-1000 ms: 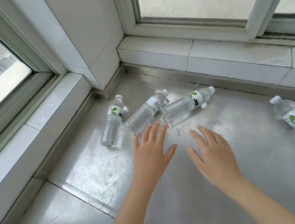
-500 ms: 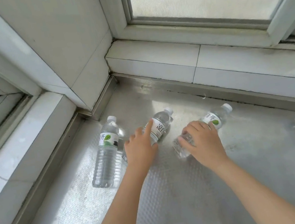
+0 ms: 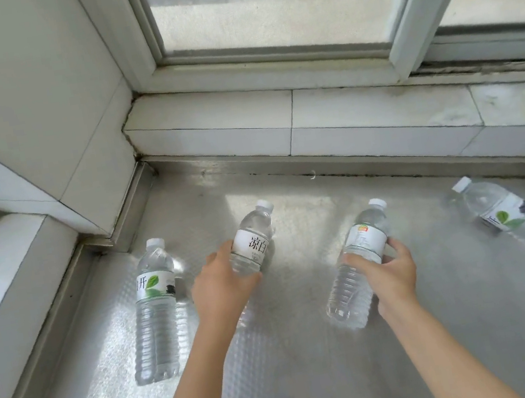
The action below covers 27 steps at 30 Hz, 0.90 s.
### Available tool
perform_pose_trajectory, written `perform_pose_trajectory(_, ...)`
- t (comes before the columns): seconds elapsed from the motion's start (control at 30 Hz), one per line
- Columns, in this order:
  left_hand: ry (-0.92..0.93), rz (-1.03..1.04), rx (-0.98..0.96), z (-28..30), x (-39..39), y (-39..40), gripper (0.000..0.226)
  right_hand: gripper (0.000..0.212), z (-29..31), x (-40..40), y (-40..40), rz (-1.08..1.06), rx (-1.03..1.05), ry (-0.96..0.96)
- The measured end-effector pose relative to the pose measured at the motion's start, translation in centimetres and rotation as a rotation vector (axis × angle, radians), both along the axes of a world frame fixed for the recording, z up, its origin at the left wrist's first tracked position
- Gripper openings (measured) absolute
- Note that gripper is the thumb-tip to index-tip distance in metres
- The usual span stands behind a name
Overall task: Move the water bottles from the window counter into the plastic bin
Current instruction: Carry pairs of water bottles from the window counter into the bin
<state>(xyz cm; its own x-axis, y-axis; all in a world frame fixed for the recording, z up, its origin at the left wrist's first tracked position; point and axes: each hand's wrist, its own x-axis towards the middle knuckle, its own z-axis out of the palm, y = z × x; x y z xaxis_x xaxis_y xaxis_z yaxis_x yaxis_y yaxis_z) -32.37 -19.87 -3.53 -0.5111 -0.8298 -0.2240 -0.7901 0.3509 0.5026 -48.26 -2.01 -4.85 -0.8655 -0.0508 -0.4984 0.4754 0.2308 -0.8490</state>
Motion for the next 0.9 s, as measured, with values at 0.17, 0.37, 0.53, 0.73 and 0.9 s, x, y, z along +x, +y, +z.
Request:
perform_pose_trajectory(0.17, 0.32, 0.001, 0.11, 2.3, 0.3, 4.2, 0.06, 0.083, 2.0, 1.9, 3.0, 0.076, -0.048, 0.089)
perform_pose_trajectory(0.37, 0.554, -0.046, 0.23, 5.8, -0.4, 9.4, 0.072, 0.082, 5.7, 3.9, 8.8, 0.06, -0.131, 0.158)
perform_pose_trajectory(0.53, 0.663, -0.161, 0.373, 8.2, -1.4, 14.9, 0.072, 0.083, 8.9, 6.1, 15.5, 0.0, -0.143, 0.268)
perform_pose_trajectory(0.73, 0.691, -0.338, 0.479, 11.1, -1.2, 23.8, 0.073, 0.084, 12.1, 10.4, 25.2, -0.164, -0.151, 0.395)
perform_pose_trajectory(0.9, 0.679, -0.503, 0.528, 13.1, 1.1, 32.5, 0.072, 0.089, 14.2, 16.0, 34.2, -0.292, -0.108, 0.477)
